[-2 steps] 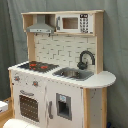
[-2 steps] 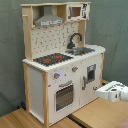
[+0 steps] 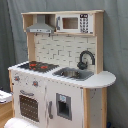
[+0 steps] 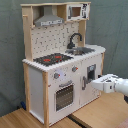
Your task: Play with the kitchen
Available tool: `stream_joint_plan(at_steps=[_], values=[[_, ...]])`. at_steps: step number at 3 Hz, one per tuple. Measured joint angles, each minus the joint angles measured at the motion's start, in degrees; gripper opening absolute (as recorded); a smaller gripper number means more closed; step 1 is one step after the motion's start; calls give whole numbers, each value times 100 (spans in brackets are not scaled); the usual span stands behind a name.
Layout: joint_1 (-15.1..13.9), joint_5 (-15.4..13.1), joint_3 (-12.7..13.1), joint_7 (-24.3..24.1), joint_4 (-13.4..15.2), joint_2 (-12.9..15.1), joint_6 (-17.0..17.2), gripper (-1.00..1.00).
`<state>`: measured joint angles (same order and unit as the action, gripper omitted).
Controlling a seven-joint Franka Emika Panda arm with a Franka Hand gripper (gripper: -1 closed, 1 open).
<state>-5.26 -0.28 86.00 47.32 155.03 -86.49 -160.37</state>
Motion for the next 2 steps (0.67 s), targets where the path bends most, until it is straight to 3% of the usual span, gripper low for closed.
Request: stream_joint_plan(at_steps=[2], values=[[-945, 5, -31, -211, -443, 2, -692, 100]])
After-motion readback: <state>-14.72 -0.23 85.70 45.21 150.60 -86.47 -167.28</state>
